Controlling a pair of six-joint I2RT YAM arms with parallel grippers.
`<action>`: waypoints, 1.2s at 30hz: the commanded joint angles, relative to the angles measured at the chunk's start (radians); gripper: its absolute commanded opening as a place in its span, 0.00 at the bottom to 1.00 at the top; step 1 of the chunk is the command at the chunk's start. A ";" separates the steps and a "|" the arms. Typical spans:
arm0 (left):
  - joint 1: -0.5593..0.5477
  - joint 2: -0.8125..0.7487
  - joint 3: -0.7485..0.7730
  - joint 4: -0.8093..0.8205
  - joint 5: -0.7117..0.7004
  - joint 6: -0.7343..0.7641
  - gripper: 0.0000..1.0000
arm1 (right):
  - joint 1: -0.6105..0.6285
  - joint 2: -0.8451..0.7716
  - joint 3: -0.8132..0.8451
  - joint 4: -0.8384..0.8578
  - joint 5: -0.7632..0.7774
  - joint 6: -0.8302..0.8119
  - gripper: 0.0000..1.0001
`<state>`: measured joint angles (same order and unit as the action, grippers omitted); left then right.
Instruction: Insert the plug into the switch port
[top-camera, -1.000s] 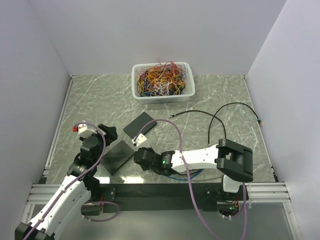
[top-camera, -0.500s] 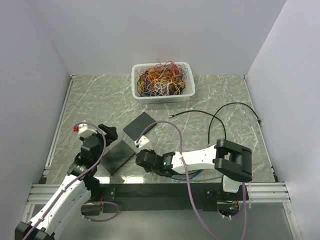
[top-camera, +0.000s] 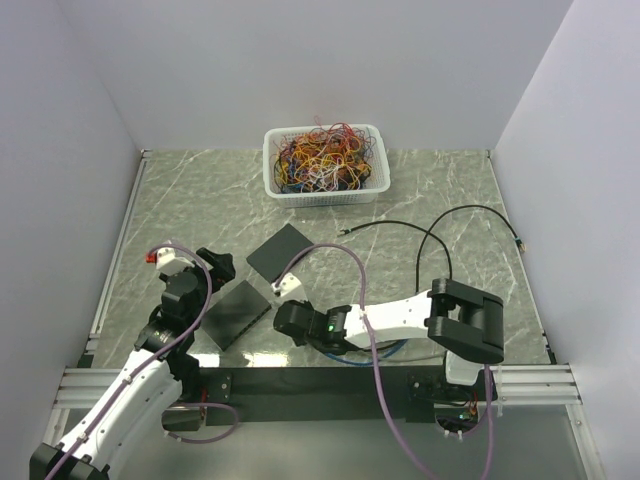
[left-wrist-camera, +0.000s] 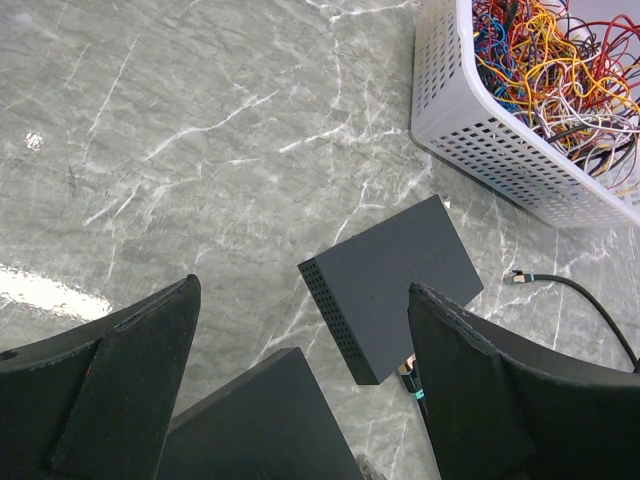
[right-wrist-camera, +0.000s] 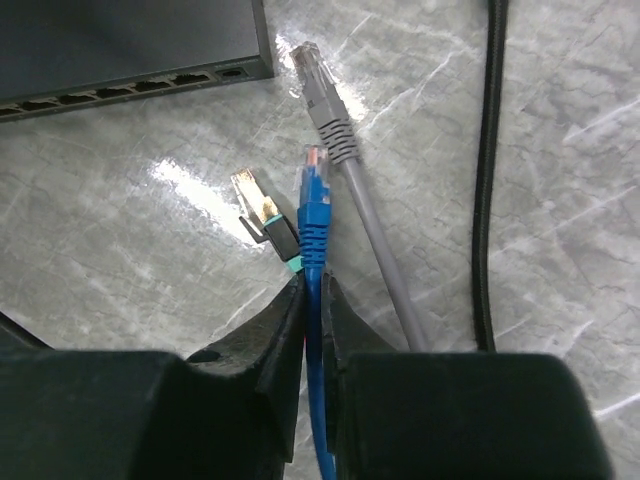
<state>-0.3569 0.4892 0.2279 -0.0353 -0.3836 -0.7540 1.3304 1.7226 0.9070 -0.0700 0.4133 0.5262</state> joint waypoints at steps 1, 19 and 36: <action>0.001 0.002 0.014 0.002 -0.017 -0.010 0.91 | -0.005 -0.067 -0.005 -0.010 0.048 0.000 0.15; -0.007 -0.029 0.185 -0.052 0.428 -0.105 0.72 | -0.007 -0.503 -0.174 0.243 -0.187 -0.117 0.00; -0.014 -0.221 -0.044 0.572 0.877 -0.260 0.57 | -0.281 -0.713 -0.359 0.581 -0.783 0.027 0.00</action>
<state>-0.3683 0.2676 0.2008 0.3939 0.4091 -0.9764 1.0878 1.0344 0.5549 0.3775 -0.2226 0.4973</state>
